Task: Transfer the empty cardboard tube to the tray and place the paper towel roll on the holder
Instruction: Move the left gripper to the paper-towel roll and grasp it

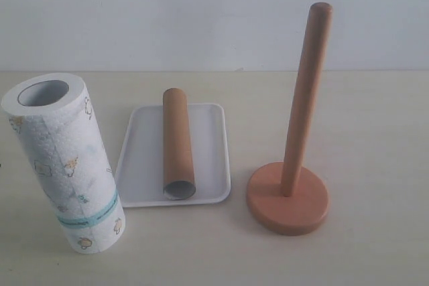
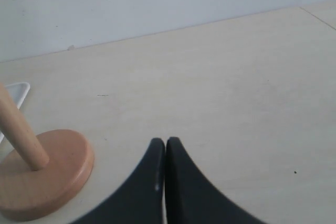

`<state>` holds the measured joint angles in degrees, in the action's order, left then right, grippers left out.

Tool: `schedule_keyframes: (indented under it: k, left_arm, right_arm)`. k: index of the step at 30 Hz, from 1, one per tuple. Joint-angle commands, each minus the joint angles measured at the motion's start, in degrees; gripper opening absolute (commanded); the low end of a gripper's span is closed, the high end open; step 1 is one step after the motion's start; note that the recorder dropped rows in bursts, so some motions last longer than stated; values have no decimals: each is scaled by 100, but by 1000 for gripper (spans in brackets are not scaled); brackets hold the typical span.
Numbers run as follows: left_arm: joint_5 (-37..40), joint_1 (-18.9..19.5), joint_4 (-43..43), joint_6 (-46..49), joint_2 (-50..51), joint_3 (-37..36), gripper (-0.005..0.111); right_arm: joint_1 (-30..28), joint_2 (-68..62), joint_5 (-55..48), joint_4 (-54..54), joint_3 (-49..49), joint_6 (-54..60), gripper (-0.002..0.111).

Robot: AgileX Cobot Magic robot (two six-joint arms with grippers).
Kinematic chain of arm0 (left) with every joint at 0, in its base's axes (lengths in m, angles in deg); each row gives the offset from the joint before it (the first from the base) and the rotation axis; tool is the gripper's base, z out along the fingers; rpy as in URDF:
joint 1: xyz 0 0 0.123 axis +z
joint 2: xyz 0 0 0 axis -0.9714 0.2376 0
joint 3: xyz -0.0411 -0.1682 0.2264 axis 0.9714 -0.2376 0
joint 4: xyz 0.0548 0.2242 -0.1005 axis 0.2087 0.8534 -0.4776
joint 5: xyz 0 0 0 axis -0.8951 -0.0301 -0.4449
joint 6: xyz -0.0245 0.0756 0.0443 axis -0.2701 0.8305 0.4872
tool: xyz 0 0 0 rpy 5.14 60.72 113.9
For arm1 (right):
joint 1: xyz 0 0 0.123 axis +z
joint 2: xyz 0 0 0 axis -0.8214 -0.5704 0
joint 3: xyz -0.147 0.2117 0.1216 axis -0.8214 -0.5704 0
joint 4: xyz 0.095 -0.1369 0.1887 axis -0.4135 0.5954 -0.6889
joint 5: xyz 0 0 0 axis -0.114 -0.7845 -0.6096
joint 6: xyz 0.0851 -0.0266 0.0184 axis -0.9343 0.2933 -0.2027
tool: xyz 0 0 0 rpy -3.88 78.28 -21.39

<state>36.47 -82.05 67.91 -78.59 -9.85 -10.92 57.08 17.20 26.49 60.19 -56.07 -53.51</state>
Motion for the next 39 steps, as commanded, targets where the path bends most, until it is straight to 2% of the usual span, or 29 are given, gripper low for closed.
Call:
schedule_keyframes:
  k: [1, 2, 4, 10, 11, 13, 29, 39]
  left_arm:
    - [26, 7, -218, 219, 47, -35, 6]
    - [128, 7, -218, 263, 60, -35, 9]
    - [174, 7, -218, 371, 116, -35, 22]
    - [-137, 7, -218, 512, 337, -35, 88]
    - [-180, 7, -218, 538, 375, -35, 95]
    - [-179, 7, -218, 557, 498, -35, 102]
    - [-1744, 7, -209, 1536, 2328, 15, 102]
    - [-1925, 7, -337, 1798, 3326, 539, 102]
  right_arm:
    - [-20, 28, 55, 25, 4, 1, 0]
    - [-20, 28, 55, 25, 4, 1, 0]
    - [-20, 28, 55, 25, 4, 1, 0]
    - [-20, 28, 55, 25, 4, 1, 0]
    - [-20, 28, 55, 25, 4, 1, 0]
    - [-20, 28, 55, 25, 4, 1, 0]
    - [-20, 28, 55, 25, 4, 1, 0]
    - [-20, 28, 55, 25, 4, 1, 0]
